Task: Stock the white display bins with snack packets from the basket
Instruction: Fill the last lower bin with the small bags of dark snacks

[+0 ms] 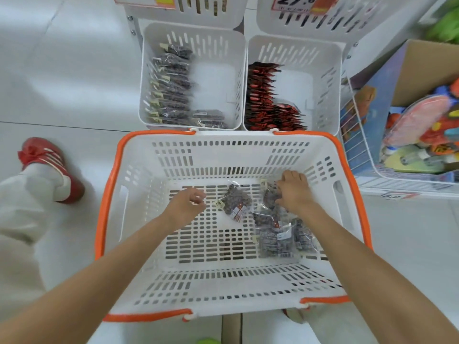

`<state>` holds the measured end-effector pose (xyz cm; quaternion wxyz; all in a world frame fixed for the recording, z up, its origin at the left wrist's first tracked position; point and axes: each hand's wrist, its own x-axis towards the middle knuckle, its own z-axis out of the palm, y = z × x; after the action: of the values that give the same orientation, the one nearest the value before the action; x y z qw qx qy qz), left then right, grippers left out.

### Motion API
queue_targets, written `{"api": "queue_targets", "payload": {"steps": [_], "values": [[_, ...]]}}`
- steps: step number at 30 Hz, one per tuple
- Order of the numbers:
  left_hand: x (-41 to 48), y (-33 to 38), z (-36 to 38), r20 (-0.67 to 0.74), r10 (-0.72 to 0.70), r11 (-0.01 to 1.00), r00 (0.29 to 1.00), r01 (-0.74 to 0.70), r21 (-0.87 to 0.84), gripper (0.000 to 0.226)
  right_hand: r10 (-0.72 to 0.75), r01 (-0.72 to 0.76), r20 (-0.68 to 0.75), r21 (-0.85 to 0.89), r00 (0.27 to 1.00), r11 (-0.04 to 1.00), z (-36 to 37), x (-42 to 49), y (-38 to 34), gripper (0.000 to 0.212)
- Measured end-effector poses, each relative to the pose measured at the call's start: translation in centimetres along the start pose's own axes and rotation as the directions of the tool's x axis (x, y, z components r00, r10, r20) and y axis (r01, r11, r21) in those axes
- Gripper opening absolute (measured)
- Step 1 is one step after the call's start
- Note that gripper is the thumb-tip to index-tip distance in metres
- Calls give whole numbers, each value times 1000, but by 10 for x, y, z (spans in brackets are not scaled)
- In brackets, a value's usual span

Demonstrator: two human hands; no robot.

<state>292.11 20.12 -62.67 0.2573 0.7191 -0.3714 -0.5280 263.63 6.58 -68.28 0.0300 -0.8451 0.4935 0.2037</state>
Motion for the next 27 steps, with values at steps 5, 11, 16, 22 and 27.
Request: {"api": "queue_targets", "payload": {"steps": [5,11,16,22,27], "values": [[0,-8,13,40,-18,1000,999,19,-22,18,61,-46,-31,361,998,932,-25,-13,-16,39],[-2,2,12,151,-97,959,984,133,-250,55,-9,-157,164,955,986,252,-76,-23,-72,44],[-1,-8,-5,78,-185,819,980,198,-538,11,-142,-163,204,951,969,261,-73,3,-105,44],[-7,-31,-35,-5,-169,849,986,143,-509,21,-66,-1,152,402,986,916,2,34,-131,70],[-4,-36,-40,-62,-211,843,976,149,-516,34,-30,-111,259,515,965,850,21,21,-125,57]]}}
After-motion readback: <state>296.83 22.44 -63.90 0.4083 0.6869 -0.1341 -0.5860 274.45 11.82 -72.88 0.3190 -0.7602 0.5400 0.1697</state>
